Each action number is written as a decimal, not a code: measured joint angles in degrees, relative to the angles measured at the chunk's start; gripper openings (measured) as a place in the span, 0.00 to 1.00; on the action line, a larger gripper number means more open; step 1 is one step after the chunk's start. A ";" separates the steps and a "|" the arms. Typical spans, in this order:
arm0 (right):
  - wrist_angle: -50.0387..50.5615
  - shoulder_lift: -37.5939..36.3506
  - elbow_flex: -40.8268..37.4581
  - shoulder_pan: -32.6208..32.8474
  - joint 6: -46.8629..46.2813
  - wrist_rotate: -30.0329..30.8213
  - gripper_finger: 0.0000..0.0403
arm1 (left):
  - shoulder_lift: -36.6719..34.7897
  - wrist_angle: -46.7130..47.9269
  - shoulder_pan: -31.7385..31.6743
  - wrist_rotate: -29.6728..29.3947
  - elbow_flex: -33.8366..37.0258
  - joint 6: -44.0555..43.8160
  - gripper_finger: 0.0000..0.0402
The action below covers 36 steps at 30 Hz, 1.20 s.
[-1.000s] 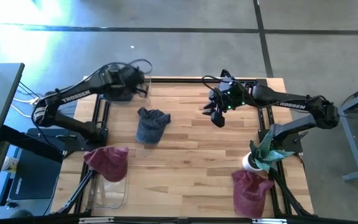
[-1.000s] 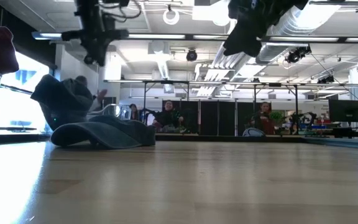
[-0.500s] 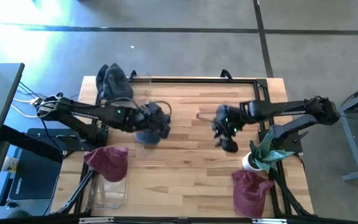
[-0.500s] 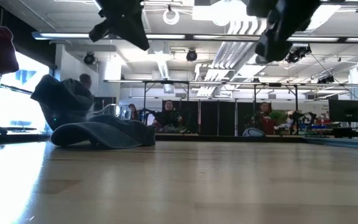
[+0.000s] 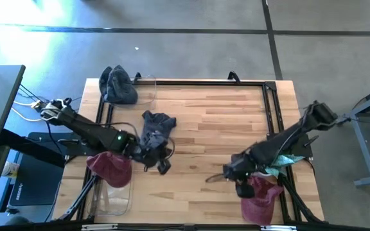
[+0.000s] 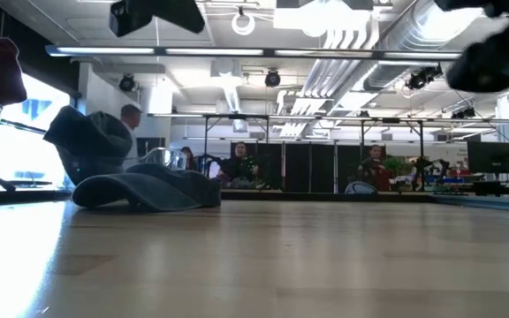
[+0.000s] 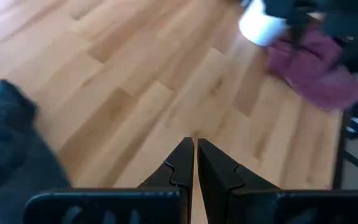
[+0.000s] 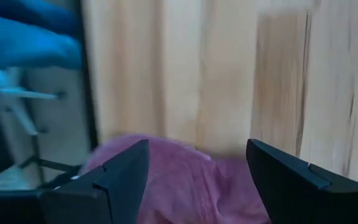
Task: Pick & Place hat
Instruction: Put the red cap into the bottom transparent bin
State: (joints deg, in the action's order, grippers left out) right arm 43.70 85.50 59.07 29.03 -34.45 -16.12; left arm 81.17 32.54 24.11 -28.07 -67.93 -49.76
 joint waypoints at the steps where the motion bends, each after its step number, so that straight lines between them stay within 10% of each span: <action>1: 0.97 1.27 0.00 0.94 -1.89 1.07 0.65 | 0.61 -0.88 0.85 -0.11 -0.05 -0.04 0.04; 15: 9.58 14.40 0.00 0.53 -1.43 -0.27 0.55 | 2.42 -3.34 5.96 -2.68 -0.01 -1.08 0.04; 25: 8.66 16.44 0.00 -0.98 4.29 -5.74 0.05 | 2.42 -3.23 5.94 -3.14 -0.01 1.08 0.04; 36: 6.57 7.50 9.39 -2.43 0.78 0.96 0.03 | 0.13 -2.63 5.92 -1.88 -0.03 1.96 0.04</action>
State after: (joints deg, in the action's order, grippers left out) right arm 50.26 93.00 68.46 26.60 -33.67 -15.15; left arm 81.30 29.91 30.03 -29.95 -67.96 -47.80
